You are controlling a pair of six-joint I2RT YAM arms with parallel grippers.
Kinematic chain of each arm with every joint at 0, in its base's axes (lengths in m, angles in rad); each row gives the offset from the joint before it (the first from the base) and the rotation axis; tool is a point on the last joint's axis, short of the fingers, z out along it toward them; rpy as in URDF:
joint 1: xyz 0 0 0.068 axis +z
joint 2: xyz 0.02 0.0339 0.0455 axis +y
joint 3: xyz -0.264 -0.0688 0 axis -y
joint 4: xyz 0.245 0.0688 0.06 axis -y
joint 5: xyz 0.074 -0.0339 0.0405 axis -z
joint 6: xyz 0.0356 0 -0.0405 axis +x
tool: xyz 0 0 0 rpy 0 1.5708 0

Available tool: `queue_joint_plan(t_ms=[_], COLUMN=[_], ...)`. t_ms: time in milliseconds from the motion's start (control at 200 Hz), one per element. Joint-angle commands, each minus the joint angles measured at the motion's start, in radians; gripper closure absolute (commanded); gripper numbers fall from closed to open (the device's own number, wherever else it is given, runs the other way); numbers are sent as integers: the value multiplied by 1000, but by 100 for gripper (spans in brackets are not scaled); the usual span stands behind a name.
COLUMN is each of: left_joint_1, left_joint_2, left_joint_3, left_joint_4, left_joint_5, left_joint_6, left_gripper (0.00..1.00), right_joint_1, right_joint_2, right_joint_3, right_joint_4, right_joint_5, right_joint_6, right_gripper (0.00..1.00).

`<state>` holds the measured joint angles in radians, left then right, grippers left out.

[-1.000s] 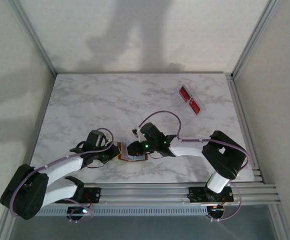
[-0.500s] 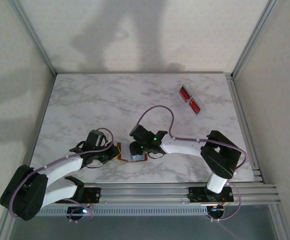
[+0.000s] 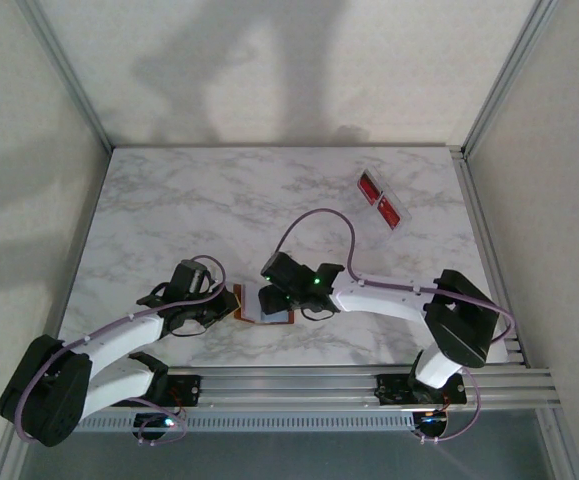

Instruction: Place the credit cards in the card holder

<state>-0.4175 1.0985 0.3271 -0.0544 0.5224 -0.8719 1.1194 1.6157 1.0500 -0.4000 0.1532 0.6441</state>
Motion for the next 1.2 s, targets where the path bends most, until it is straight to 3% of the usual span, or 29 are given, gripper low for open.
queue_joint_plan(t_ms=[0, 290, 435, 586, 651, 951, 1076, 1196], left_joint_1=[-7, -7, -7, -7, -6, -1, -1, -1], left_joint_2=[-14, -18, -29, -65, -96, -260, -259, -201], left_joint_3=[9, 7, 4, 21, 24, 73, 102, 182], left_joint_4=[-22, -21, -37, -104, -123, -258, -237, -242], left_joint_5=[-22, -18, -32, -86, -110, -281, -260, -241], left_joint_6=[7, 5, 4, 10, 2, -21, -6, 39], left_gripper=[100, 100, 100, 64, 55, 40, 32, 26], right_joint_1=[35, 64, 64, 59, 49, -73, -188, -364], right_joint_2=[13, 146, 172, 118, 90, -106, -210, -326], right_joint_3=[40, 99, 144, 118, 91, 2, 14, 0], right_joint_4=[27, 68, -83, -200, -216, -211, -262, -259], right_joint_5=[-15, -30, 149, 298, 319, 266, 236, 113], right_joint_6=[-20, -15, 36, 86, 106, 15, -66, -128], right_gripper=[27, 20, 23, 26, 25, 24, 24, 23])
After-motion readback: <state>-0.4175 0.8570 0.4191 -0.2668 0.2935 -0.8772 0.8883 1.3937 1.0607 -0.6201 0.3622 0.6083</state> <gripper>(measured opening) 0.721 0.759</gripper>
